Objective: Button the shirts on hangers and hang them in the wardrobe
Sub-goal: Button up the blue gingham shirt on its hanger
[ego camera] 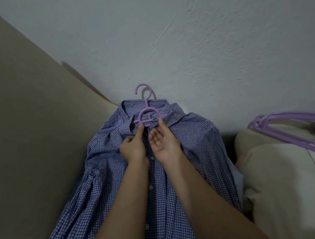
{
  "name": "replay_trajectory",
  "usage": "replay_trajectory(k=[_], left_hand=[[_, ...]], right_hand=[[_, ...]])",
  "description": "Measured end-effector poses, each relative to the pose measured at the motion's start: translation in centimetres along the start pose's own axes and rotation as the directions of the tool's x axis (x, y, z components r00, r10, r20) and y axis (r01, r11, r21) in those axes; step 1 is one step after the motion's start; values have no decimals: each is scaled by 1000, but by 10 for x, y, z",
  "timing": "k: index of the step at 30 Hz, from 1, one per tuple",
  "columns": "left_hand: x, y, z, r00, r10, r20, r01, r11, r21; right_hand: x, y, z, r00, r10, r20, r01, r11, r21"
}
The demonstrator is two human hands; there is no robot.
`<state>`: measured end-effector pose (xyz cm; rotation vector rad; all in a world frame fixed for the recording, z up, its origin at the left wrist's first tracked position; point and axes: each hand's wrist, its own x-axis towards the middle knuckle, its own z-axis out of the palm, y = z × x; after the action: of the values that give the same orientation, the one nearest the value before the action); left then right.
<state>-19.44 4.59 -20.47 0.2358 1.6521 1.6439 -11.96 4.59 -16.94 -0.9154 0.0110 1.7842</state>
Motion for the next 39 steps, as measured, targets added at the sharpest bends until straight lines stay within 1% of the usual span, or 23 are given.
replay_trajectory(k=[3,5,8,10,12,14,16,18,21,23,30,32,34,36,39], left_hand=[[12,-1,0,996,-91,1,91,991,-102],[11,-1,-2,995,-99,13,99,984,-150],[2,-9,-10,996,-29,89,46,980,-195],[-4,-17,-19,988,51,147,-23,982,-186],[-7,-23,-25,975,103,196,-68,982,-179],[-8,-25,-28,966,121,228,-81,980,-180],[-8,-26,-28,962,120,247,-80,983,-167],[-9,-26,-28,958,108,266,-67,985,-159],[-7,-29,-30,952,106,289,-58,984,-171],[-6,-30,-30,950,105,294,-53,982,-180],[-6,-32,-29,949,99,298,-46,983,-179],[-5,-34,-29,950,95,298,-43,983,-177],[-4,-34,-28,951,98,294,-45,982,-184],[-4,-35,-28,950,107,294,-53,981,-187],[-3,-36,-28,949,100,300,-40,979,-199]], right_hand=[[6,0,-2,999,-45,4,45,998,45],[7,1,-5,996,-87,-7,87,996,25],[4,1,-7,991,-133,-33,132,990,-39],[2,0,-6,990,-140,-25,139,990,-35],[-1,-1,-4,992,-125,11,126,992,-17],[-3,-1,-2,993,-108,42,109,994,-13],[-4,1,0,990,-130,63,131,991,-11],[-3,3,2,979,-193,67,195,981,-21],[1,7,6,944,-327,43,330,934,-135],[3,8,8,915,-404,13,399,899,-182],[11,4,16,843,-535,-51,515,831,-209],[15,3,19,808,-588,-51,553,785,-279],[22,2,22,760,-650,-27,587,703,-401],[31,-1,24,707,-706,21,606,591,-533],[42,-7,26,647,-758,85,572,408,-711]])
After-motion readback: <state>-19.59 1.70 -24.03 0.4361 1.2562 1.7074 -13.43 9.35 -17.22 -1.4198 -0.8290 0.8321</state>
